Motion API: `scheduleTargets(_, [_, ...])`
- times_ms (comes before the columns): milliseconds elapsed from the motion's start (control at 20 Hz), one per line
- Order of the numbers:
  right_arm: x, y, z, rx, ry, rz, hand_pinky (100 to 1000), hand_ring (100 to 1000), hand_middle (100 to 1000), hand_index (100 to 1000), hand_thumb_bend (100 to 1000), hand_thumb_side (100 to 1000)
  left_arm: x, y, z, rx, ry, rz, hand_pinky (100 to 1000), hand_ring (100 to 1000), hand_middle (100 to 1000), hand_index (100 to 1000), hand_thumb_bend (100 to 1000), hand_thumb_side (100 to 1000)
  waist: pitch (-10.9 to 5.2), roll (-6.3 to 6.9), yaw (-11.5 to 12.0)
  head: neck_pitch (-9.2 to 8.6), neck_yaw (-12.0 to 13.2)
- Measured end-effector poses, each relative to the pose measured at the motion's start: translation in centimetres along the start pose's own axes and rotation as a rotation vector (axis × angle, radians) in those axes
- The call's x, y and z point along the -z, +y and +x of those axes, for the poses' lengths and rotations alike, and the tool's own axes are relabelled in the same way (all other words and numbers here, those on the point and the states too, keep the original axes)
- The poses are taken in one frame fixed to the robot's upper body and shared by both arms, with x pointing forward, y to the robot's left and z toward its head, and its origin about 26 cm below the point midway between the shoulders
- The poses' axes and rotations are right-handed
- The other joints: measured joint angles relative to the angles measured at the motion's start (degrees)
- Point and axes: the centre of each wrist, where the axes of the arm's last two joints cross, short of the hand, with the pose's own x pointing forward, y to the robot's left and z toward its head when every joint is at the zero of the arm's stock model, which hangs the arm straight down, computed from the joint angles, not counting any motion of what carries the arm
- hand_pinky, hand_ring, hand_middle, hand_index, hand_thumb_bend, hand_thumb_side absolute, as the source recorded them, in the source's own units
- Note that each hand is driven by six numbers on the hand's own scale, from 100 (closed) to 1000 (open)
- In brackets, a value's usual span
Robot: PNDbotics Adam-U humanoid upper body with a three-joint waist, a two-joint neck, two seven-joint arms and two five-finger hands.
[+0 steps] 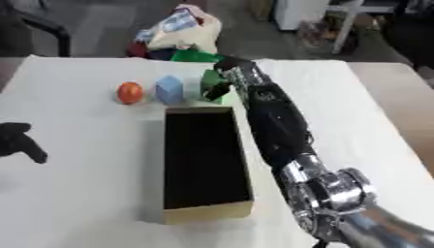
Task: Pick up objects on the table and place them in the box.
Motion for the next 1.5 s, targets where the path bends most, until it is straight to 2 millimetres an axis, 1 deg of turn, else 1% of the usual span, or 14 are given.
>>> scheduleTargets(150, [0.0, 0.0, -0.1, 0.004, 0.004, -0.005, 857, 848, 903, 1000, 127, 690, 0.0, 0.0, 0.0, 0.002, -0.001, 0.0, 681, 614, 613, 906, 100, 952, 0.27, 0.05, -0.11, -0.09, -0.19])
scheduleTargets(250, [0.0, 0.0, -0.1, 0.005, 0.006, -0.01, 849, 828, 842, 1000, 100, 621, 0.0, 0.0, 0.0, 0.003, -0.002, 0.0, 682, 615, 613, 906, 100, 952, 0.34, 0.16, -0.26, -0.1, -0.25])
scheduleTargets(450, [-0.1, 0.0, -0.2, 0.006, 0.006, -0.048, 827, 755, 651, 997, 100, 445, 0.1, 0.1, 0.1, 0.006, -0.004, -0.001, 682, 615, 613, 906, 100, 951, 0.46, 0.19, -0.75, -0.34, -0.4])
scheduleTargets(500, [-0.1, 0.2, -0.2, 0.007, 0.004, -0.062, 827, 755, 651, 997, 100, 445, 0.1, 0.1, 0.1, 0.007, -0.004, -0.001, 682, 615, 613, 906, 100, 951, 0.47, 0.19, -0.84, -0.36, -0.41])
scheduleTargets(550, [-0.1, 0.2, -0.2, 0.009, 0.001, -0.078, 821, 736, 593, 990, 100, 382, 0.1, 0.1, 0.1, 0.007, -0.004, -0.001, 682, 615, 613, 906, 100, 950, 0.47, 0.18, -0.9, -0.37, -0.41])
scheduleTargets(600, [-0.1, 0.2, -0.2, 0.011, -0.004, -0.099, 820, 733, 587, 989, 100, 377, 0.1, 0.1, 0.1, 0.007, -0.004, -0.001, 682, 615, 613, 906, 100, 949, 0.47, 0.18, -1.0, -0.37, -0.41])
scheduleTargets(650, [-0.2, 0.1, -0.3, 0.013, -0.007, -0.12, 814, 719, 555, 983, 100, 324, 0.1, 0.1, 0.1, 0.007, -0.004, -0.001, 682, 615, 613, 906, 100, 948, 0.45, 0.18, -1.08, -0.38, -0.41])
scheduleTargets(700, [-0.2, 0.0, -0.3, 0.014, -0.013, -0.143, 812, 714, 541, 981, 100, 303, 0.1, 0.1, 0.1, 0.007, -0.004, -0.001, 682, 615, 613, 906, 100, 947, 0.42, 0.17, -1.18, -0.38, -0.41])
scheduleTargets(800, [-0.3, -0.1, -0.2, 0.015, -0.027, -0.186, 811, 710, 530, 980, 100, 278, 0.1, 0.1, 0.1, 0.007, -0.004, -0.001, 683, 615, 613, 906, 100, 946, 0.19, 0.14, -1.48, -0.38, -0.38])
scheduleTargets(1000, [-0.5, -0.7, -0.1, 0.014, -0.076, -0.256, 812, 707, 517, 984, 100, 285, 0.0, 0.0, 0.0, 0.003, -0.001, 0.0, 683, 615, 614, 906, 100, 943, -0.64, 0.05, -2.4, -0.37, -0.05])
scheduleTargets(1050, [-0.5, -0.8, 0.0, 0.02, -0.095, -0.27, 810, 697, 505, 988, 100, 328, -0.1, 0.0, 0.0, 0.001, 0.001, 0.001, 683, 615, 614, 905, 100, 941, -0.9, 0.02, -2.68, -0.36, 0.17])
scheduleTargets(1100, [-0.6, -1.0, 0.0, 0.035, -0.122, -0.281, 810, 694, 500, 990, 100, 341, -0.1, -0.1, 0.0, -0.001, 0.002, 0.003, 683, 615, 614, 905, 100, 940, -1.15, 0.02, -2.99, -0.35, 0.44])
scheduleTargets(1350, [-1.0, -1.9, 0.6, 0.11, -0.303, -0.327, 812, 690, 493, 993, 100, 341, -0.6, -0.1, -0.2, -0.008, 0.014, 0.014, 683, 616, 614, 906, 100, 938, -2.09, 0.01, -4.48, -0.02, 1.69])
scheduleTargets(1500, [-1.5, -2.4, 0.1, 0.123, -0.425, -0.358, 814, 692, 494, 994, 100, 345, -0.9, -0.2, -0.4, -0.014, 0.025, 0.024, 683, 616, 614, 906, 100, 938, -2.59, 0.02, -5.43, 0.31, 2.47])
